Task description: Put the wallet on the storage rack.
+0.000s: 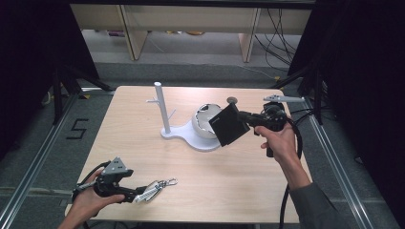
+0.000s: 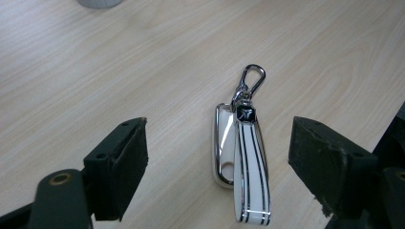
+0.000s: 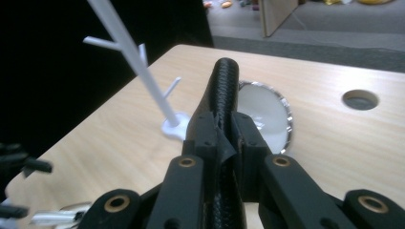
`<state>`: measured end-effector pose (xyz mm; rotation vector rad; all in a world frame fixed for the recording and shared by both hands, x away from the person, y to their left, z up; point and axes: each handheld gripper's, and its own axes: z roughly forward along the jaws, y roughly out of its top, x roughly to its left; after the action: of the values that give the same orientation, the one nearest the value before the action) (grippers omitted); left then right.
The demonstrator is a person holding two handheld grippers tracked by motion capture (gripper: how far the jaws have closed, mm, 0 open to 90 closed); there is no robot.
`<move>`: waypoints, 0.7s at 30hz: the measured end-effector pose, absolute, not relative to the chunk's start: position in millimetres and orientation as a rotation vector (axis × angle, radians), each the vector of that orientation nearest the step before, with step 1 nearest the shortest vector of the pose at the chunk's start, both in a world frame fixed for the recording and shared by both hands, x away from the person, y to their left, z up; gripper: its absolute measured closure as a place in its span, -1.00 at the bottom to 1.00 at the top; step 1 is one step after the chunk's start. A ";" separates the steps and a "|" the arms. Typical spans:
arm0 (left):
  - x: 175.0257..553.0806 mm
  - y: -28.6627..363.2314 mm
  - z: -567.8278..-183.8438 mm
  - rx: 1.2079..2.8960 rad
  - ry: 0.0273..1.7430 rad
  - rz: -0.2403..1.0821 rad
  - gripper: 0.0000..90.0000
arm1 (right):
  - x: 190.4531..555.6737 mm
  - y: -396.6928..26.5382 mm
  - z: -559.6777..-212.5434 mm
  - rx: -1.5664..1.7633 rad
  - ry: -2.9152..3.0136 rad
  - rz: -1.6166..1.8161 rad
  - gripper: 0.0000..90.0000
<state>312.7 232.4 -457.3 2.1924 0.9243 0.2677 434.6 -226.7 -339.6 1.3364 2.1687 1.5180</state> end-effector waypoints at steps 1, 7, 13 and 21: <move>312.2 233.3 -458.2 2.193 0.925 0.268 -0.54 | 439.7 -228.0 -340.1 1.305 2.164 1.508 0.84; 311.4 234.6 -463.3 2.197 0.930 0.261 -0.54 | 465.6 -225.7 -339.3 1.365 2.138 1.465 0.84; 312.2 234.2 -464.4 2.190 0.949 0.267 -0.54 | 488.6 -221.8 -344.8 1.438 2.114 1.435 0.84; 312.2 235.5 -465.1 2.193 0.948 0.256 -0.54 | 512.8 -209.6 -351.7 1.491 2.112 1.367 0.84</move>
<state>312.2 235.5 -465.1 2.1926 0.9481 0.2562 512.8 -209.6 -351.7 1.4908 2.1116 1.3666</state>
